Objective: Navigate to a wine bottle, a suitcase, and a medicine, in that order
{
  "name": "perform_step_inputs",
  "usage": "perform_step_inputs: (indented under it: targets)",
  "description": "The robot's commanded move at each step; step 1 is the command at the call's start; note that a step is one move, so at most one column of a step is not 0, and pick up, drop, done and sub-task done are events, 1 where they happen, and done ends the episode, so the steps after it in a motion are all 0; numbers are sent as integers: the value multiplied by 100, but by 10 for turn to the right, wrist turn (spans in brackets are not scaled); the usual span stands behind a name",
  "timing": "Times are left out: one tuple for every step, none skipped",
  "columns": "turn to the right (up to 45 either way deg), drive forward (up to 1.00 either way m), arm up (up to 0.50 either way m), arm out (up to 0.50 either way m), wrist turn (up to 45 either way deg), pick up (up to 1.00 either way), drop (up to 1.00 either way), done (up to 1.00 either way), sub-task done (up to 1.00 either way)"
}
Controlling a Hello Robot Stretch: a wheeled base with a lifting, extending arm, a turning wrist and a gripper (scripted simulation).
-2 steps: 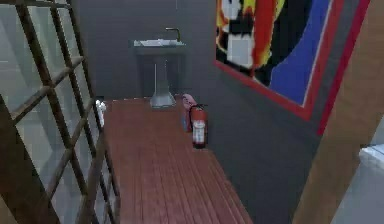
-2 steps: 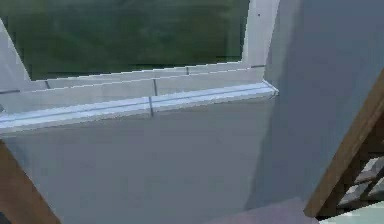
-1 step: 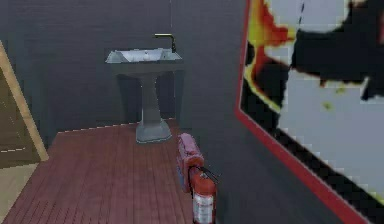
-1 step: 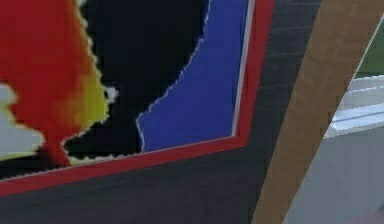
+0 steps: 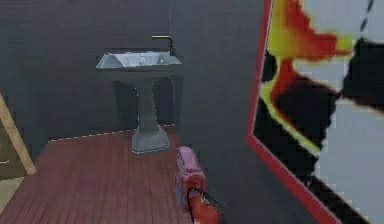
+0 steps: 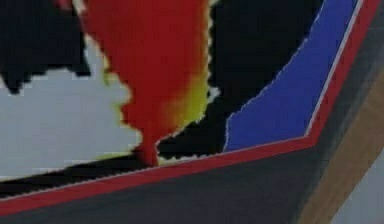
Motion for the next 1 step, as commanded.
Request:
perform_step_inputs:
  targets:
    - [-120, 0, 0, 0, 0, 0, 0, 0, 0]
